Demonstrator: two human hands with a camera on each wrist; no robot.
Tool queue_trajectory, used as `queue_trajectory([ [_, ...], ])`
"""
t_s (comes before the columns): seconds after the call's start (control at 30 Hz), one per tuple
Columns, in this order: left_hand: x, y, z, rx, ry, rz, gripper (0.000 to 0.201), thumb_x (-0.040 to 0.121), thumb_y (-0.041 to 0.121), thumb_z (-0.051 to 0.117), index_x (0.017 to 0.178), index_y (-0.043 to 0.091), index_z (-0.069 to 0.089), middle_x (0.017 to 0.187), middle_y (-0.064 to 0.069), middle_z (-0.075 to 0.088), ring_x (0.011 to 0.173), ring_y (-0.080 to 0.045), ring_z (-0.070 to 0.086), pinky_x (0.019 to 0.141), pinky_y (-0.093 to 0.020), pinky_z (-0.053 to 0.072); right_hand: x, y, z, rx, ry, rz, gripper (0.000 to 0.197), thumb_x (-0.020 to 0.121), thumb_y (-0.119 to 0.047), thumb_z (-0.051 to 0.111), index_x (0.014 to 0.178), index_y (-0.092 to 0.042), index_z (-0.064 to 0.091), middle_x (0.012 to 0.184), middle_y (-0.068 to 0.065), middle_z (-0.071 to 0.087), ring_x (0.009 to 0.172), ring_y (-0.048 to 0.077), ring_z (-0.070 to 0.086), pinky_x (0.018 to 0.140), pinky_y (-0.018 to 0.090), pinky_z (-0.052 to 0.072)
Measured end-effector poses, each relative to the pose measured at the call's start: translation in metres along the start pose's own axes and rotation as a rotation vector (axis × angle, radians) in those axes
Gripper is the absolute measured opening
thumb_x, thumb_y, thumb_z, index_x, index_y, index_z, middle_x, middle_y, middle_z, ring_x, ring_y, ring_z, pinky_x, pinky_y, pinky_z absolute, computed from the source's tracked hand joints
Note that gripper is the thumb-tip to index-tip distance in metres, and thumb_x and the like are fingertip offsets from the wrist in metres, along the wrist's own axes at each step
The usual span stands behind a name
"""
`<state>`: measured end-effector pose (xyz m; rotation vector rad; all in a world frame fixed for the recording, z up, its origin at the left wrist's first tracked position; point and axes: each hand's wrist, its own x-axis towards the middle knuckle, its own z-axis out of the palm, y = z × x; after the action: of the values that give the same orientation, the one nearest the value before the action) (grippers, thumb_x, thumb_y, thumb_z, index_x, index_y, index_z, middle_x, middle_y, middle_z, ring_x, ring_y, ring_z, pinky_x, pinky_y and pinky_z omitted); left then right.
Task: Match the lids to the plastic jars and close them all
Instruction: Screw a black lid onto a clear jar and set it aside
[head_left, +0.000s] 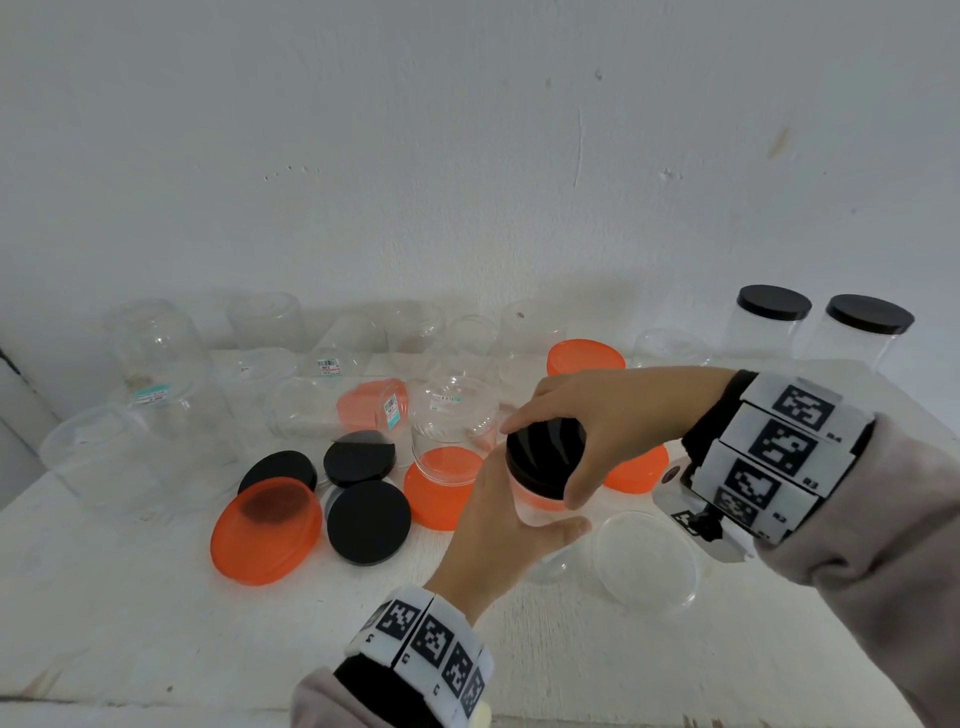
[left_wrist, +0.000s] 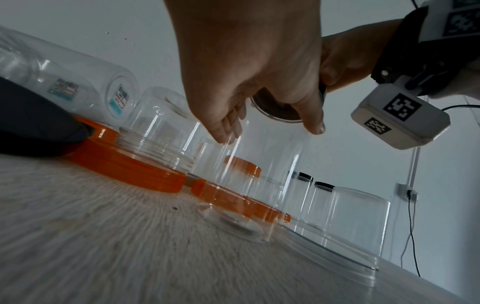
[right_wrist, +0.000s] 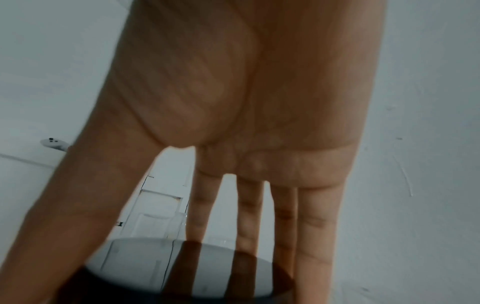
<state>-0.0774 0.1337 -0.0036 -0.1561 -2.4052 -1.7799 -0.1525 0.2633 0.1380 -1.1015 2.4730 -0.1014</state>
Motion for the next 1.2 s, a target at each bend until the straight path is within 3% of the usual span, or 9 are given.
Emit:
queue_trajectory([
  [0.17,0.001,-0.002,0.0,0.019,0.006,-0.006,0.086,0.062,0.039,0.084,0.134,0.038,0.038,0.128,0.02,0.053,0.12,0.003,0.049,0.101,-0.028,0.044,0.003,0.0,0.009,-0.084,0.129,0.066,0.065,0.066,-0.068,0.072,0.121,-0.042,0.05,0.096,-0.019,0.045,0.091,0.005,0.047,0.066,0.019,0.035],
  [0.27,0.002,-0.001,0.0,0.035,-0.001,0.004,0.086,0.063,0.039,0.084,0.136,0.037,0.037,0.129,0.02,0.051,0.121,0.003,0.047,0.102,-0.027,0.043,0.004,-0.001,0.014,-0.116,0.18,0.131,0.068,0.065,-0.076,0.066,0.116,-0.034,0.049,0.096,-0.015,0.046,0.085,0.006,0.048,0.061,0.023,0.036],
  [0.4,0.0,0.0,-0.001,0.019,0.0,0.015,0.081,0.062,0.039,0.083,0.129,0.044,0.04,0.124,0.022,0.055,0.118,0.005,0.05,0.098,-0.019,0.043,0.001,-0.003,0.007,-0.05,0.019,0.12,0.082,0.069,-0.059,0.074,0.139,-0.044,0.034,0.111,-0.014,0.041,0.105,0.011,0.047,0.08,0.027,0.045],
  [0.47,0.0,0.0,-0.001,0.016,0.0,0.009,0.081,0.062,0.039,0.084,0.131,0.04,0.04,0.124,0.021,0.055,0.117,0.005,0.05,0.099,-0.022,0.043,0.0,-0.003,0.005,-0.079,-0.009,0.077,0.085,0.071,-0.052,0.076,0.142,-0.048,0.03,0.114,-0.014,0.04,0.112,0.01,0.043,0.088,0.028,0.044],
  [0.67,0.0,0.002,0.0,0.0,0.004,0.029,0.081,0.06,0.042,0.081,0.13,0.04,0.041,0.122,0.021,0.057,0.115,0.005,0.052,0.095,-0.022,0.044,0.001,0.003,0.013,-0.058,0.115,0.034,0.074,0.07,-0.06,0.072,0.136,-0.048,0.04,0.099,-0.019,0.041,0.1,0.005,0.043,0.075,0.021,0.038],
  [0.77,0.0,0.001,0.001,-0.003,0.01,0.026,0.081,0.062,0.038,0.084,0.131,0.04,0.041,0.123,0.019,0.056,0.116,0.003,0.052,0.097,-0.025,0.045,-0.001,0.003,0.023,-0.051,0.194,0.046,0.07,0.07,-0.067,0.066,0.132,-0.046,0.043,0.1,-0.016,0.043,0.097,0.01,0.045,0.08,0.029,0.046],
  [0.9,-0.002,0.0,0.001,-0.023,0.012,0.026,0.081,0.063,0.039,0.084,0.131,0.04,0.04,0.125,0.017,0.056,0.117,-0.001,0.053,0.098,-0.03,0.047,-0.001,0.002,0.038,-0.041,0.326,0.05,0.067,0.073,-0.067,0.062,0.132,-0.04,0.047,0.1,-0.009,0.041,0.097,0.014,0.039,0.084,0.031,0.044],
  [1.07,-0.003,0.007,0.001,-0.037,0.028,0.1,0.067,0.066,0.025,0.083,0.114,0.055,0.046,0.113,0.022,0.062,0.106,0.003,0.059,0.08,-0.008,0.047,-0.002,-0.002,0.056,0.004,0.471,0.084,0.066,0.071,-0.068,0.055,0.129,-0.037,0.05,0.105,-0.005,0.043,0.1,0.016,0.037,0.089,0.032,0.043],
  [1.2,-0.002,0.006,0.002,-0.061,0.026,0.124,0.068,0.068,0.022,0.082,0.117,0.051,0.046,0.115,0.02,0.061,0.108,0.001,0.058,0.079,-0.01,0.047,0.0,-0.004,0.069,0.038,0.561,0.12,0.065,0.074,-0.067,0.052,0.131,-0.035,0.049,0.11,-0.004,0.045,0.103,0.018,0.035,0.09,0.028,0.039],
])
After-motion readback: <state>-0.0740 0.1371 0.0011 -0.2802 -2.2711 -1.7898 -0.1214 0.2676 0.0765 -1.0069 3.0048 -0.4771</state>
